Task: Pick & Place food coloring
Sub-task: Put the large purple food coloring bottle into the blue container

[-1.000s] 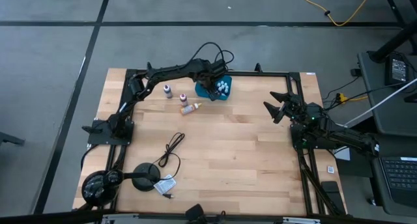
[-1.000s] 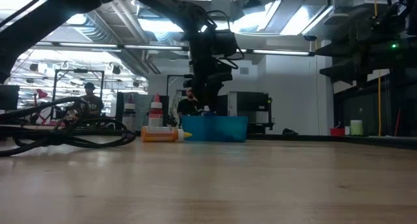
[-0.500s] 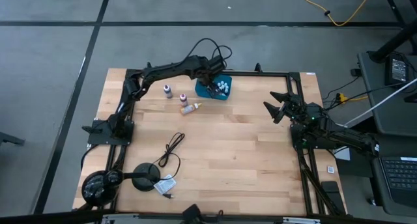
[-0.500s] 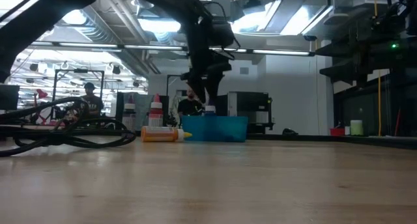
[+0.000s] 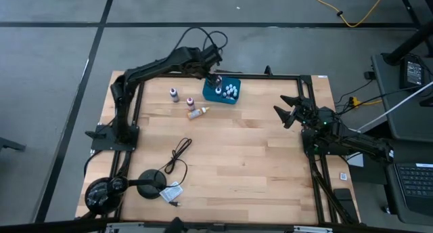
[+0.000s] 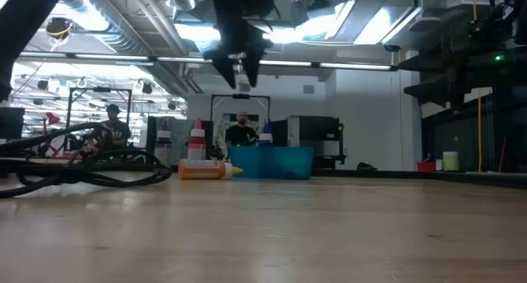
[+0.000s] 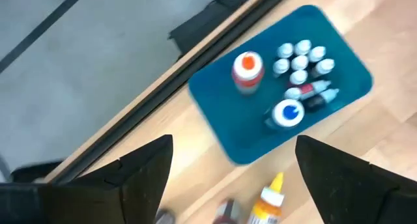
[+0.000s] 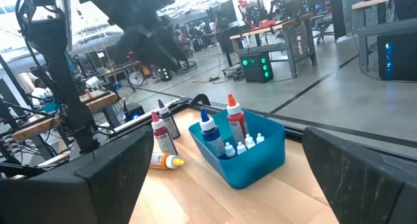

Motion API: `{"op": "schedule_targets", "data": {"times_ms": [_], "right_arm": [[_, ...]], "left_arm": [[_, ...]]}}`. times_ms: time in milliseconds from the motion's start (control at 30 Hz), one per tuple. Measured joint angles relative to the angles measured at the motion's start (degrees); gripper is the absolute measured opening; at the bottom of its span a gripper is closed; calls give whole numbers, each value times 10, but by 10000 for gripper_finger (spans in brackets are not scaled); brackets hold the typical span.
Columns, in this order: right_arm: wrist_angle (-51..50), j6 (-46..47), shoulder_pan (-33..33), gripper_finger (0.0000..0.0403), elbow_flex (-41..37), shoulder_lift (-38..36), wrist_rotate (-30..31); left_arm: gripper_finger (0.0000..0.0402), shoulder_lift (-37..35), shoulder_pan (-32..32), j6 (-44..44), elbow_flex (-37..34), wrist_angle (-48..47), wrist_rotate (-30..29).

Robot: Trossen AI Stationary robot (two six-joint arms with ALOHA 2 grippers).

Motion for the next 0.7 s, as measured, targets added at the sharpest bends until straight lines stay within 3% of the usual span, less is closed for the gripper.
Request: {"op": "schedule_targets", "data": {"times_ms": [200,700], "right_arm": [[0,0,0,392,0,0,0],[0,0,0,392,0,0,0]], "left_arm": [[322,-51,8,-48,-48,-28,-21],[322,-217,40,-148,-320,36,-37]]}}
